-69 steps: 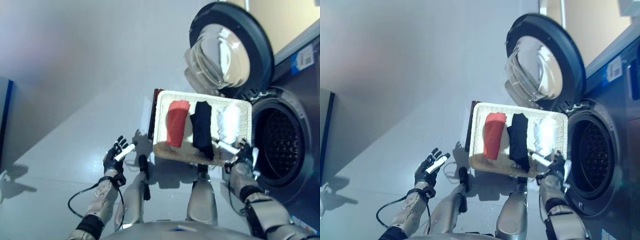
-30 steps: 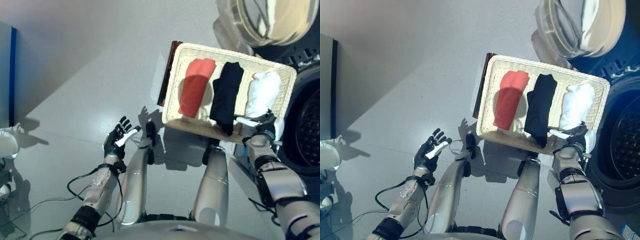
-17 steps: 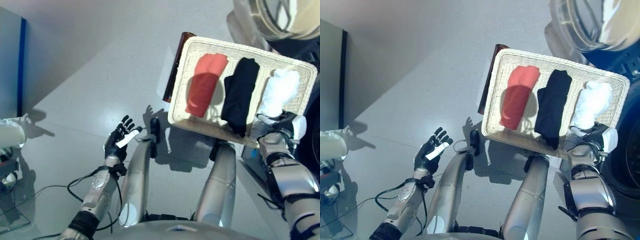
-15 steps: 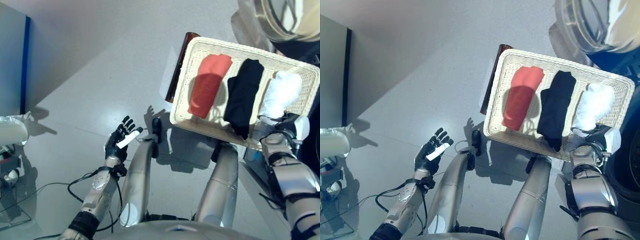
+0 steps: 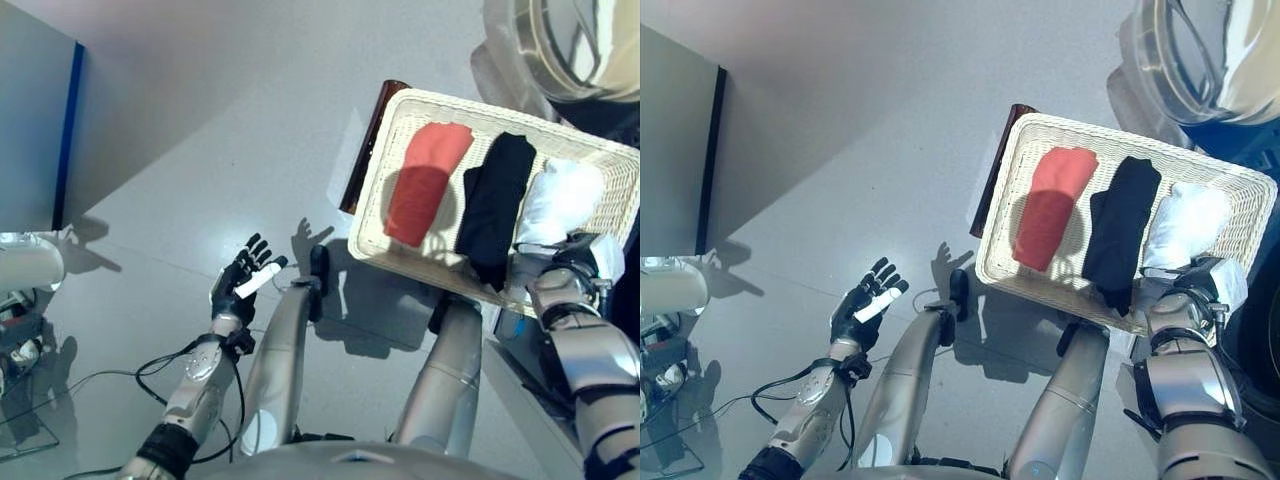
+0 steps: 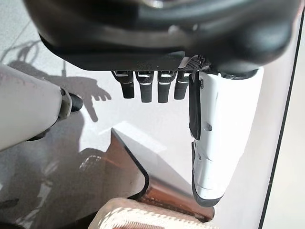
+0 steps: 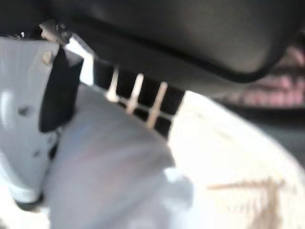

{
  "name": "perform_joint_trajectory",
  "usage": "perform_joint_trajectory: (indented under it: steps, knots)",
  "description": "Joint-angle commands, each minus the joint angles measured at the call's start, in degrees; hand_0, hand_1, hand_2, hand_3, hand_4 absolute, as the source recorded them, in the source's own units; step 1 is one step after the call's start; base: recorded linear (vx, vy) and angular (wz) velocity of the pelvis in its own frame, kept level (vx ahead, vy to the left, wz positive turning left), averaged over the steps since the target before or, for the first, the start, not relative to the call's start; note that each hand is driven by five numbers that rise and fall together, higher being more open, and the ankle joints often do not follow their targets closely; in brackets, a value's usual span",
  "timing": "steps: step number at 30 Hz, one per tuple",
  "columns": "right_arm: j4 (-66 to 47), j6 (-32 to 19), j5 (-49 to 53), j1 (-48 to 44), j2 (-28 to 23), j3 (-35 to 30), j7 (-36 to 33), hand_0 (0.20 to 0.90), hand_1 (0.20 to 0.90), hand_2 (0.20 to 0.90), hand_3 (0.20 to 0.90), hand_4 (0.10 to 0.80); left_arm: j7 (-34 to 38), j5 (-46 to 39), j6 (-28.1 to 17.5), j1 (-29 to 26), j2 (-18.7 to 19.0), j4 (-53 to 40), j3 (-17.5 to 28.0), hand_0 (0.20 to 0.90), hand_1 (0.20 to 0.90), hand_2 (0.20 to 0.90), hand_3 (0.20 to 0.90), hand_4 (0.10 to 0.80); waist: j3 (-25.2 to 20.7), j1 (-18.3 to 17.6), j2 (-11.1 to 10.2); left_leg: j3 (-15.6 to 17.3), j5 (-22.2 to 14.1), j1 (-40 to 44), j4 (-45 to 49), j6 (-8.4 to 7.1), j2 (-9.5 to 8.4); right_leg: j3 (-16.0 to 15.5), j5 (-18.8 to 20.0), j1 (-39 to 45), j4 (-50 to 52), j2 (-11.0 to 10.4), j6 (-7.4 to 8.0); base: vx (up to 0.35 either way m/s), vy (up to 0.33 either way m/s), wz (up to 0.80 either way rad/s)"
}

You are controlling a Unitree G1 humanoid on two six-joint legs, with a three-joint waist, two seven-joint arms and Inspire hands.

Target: Pick up the clothes and place them into the washing machine

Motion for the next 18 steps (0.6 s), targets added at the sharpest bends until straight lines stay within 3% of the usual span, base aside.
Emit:
perform_joint_trajectory:
  steps: [1,10,11,15,18]
  knots:
    - [-5.9,-8.6,13.7,4.3,1.3,-5.0,-2.8,0.2,0.2,0.2,0.2,0.3,1.8,0.7,-4.4,0.6,0.8,-1.3,5.3,0.9,0.9,0.9,0.9,0.8,0.1,-2.4,-2.4,-3.7,-5.7,6.7,0.9,-4.44,5.36,3.1,6.6,5.5,-7.3,-1.4,0.08,0.049,-0.042,-0.21]
    - [-21.6,-19.4,31.8,11.0,8.0,-12.6,1.8,0.2,0.2,0.2,0.2,0.3,1.9,-1.8,-3.8,1.6,-1.0,1.7,7.6,0.9,0.9,0.9,0.9,0.8,0.6,-5.5,-4.4,-3.0,-6.2,12.2,-1.2,-5.71,8.0,2.6,6.3,9.7,-9.5,0.4,0.34,0.025,-0.031,-0.25]
    - [-23.4,-23.1,39.6,9.8,9.5,-16.4,3.2,0.2,0.2,0.2,0.2,0.3,1.8,-2.3,-3.8,1.9,-1.2,1.8,7.4,0.9,0.9,0.9,0.9,0.8,0.3,-5.7,-4.2,-2.8,-6.4,12.7,-1.5,-5.85,8.28,2.7,6.0,10.1,-9.7,0.4,0.46,0.033,-0.029,-0.27]
    - [-23.4,-28.3,49.3,6.2,9.8,-23.3,2.7,0.2,0.2,0.2,0.2,0.3,1.5,-3.4,-3.3,2.6,-1.4,1.2,6.4,0.9,0.9,0.9,0.9,0.8,-0.1,-5.8,-3.3,-2.7,-6.6,13.3,-1.8,-6.05,8.05,2.8,5.4,10.4,-9.5,0.3,0.55,0.032,0.0,-0.11]
    - [-19.9,-29.3,56.2,3.1,8.1,-26.9,3.1,0.2,0.2,0.2,0.2,0.3,1.0,-4.3,-2.6,3.1,-1.5,1.2,4.8,0.9,0.9,0.9,0.9,0.8,-0.8,-5.4,-2.4,-2.7,-6.7,13.5,-2.0,-6.22,7.9,3.0,4.9,10.5,-9.2,0.2,0.57,0.039,0.008,-0.04]
